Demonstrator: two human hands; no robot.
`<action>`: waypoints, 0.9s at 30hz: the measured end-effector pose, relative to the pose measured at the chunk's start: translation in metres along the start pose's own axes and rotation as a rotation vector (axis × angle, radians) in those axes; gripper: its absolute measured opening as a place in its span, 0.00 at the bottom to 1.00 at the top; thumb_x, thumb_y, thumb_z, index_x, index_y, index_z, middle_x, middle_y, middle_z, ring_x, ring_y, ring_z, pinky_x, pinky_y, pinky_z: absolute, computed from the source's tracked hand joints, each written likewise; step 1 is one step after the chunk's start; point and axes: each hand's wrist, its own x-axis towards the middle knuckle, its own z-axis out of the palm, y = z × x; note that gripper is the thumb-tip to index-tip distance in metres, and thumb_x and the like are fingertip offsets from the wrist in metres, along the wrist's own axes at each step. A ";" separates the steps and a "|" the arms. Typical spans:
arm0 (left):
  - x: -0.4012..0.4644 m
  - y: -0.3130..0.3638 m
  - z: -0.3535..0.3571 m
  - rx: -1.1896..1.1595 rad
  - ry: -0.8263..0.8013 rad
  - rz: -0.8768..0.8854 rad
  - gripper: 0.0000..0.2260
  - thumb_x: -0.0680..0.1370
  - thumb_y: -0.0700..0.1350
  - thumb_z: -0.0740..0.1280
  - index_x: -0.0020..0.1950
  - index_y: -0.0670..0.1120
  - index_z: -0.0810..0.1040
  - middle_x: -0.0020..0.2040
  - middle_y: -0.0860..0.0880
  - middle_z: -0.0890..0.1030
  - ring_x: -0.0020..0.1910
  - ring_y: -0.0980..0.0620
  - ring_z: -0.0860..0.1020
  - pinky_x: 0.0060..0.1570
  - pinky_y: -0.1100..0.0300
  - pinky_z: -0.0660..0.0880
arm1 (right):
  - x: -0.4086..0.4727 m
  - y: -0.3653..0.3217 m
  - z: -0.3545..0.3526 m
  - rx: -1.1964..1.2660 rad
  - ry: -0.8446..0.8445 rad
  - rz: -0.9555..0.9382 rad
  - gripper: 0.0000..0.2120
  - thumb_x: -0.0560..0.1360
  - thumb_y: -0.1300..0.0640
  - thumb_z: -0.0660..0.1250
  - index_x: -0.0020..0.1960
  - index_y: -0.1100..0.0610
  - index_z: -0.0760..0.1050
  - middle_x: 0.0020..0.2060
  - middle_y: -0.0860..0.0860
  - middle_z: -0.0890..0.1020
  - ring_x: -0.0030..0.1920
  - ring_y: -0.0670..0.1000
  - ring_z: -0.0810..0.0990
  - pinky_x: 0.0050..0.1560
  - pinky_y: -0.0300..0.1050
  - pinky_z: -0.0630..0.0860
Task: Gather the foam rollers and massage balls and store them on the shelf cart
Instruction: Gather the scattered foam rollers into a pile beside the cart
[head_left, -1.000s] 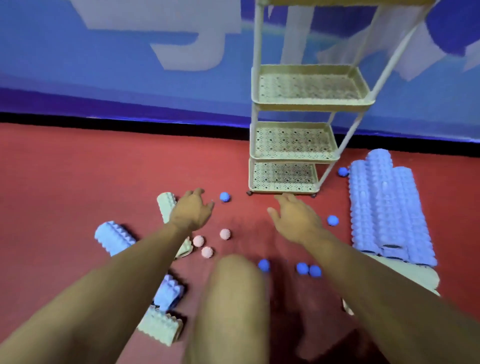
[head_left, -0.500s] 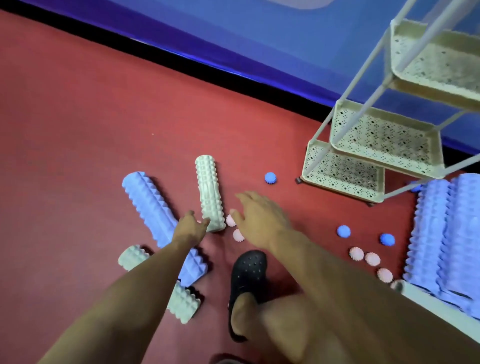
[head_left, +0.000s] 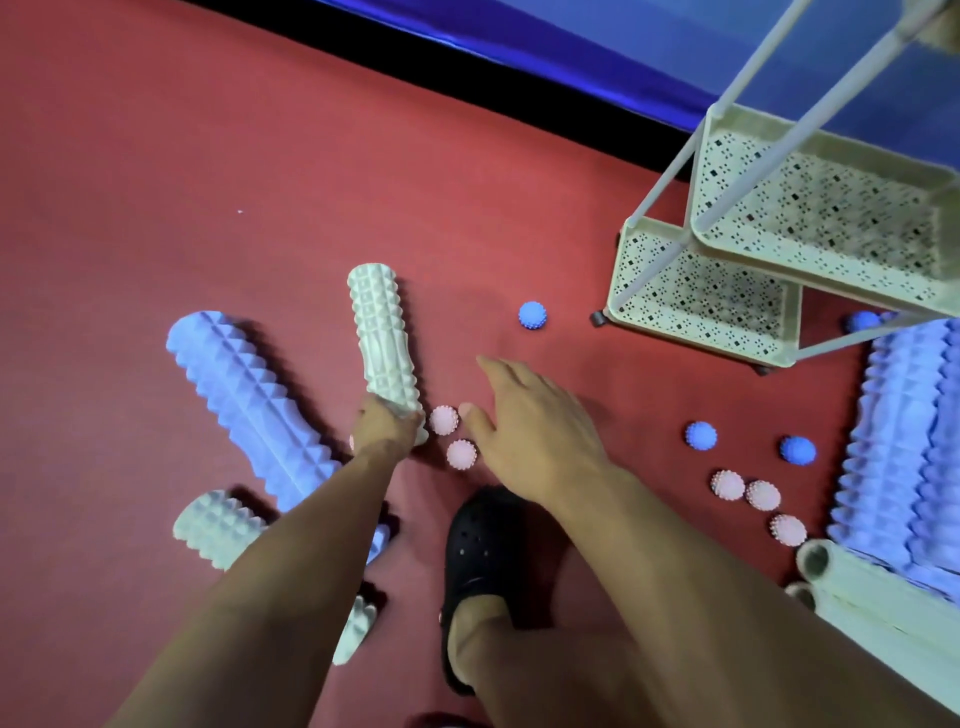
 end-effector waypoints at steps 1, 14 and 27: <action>0.008 0.001 0.004 0.004 0.016 -0.027 0.34 0.68 0.61 0.75 0.67 0.43 0.72 0.61 0.42 0.80 0.58 0.39 0.80 0.61 0.46 0.78 | 0.002 0.000 -0.001 0.020 -0.001 0.008 0.29 0.83 0.43 0.56 0.81 0.50 0.56 0.77 0.48 0.66 0.75 0.54 0.66 0.73 0.50 0.62; -0.050 0.040 -0.035 -0.403 -0.015 -0.097 0.17 0.72 0.53 0.76 0.49 0.40 0.81 0.40 0.48 0.83 0.36 0.50 0.81 0.31 0.60 0.74 | 0.002 -0.012 -0.017 0.247 0.010 0.035 0.29 0.84 0.44 0.57 0.81 0.50 0.55 0.78 0.50 0.64 0.75 0.56 0.67 0.72 0.55 0.66; -0.308 0.129 -0.094 -0.722 -0.365 0.527 0.16 0.76 0.45 0.76 0.62 0.43 0.81 0.54 0.44 0.87 0.54 0.43 0.86 0.60 0.43 0.80 | -0.139 -0.005 -0.142 0.687 0.437 0.113 0.26 0.81 0.44 0.62 0.78 0.48 0.65 0.74 0.49 0.73 0.70 0.51 0.75 0.72 0.54 0.70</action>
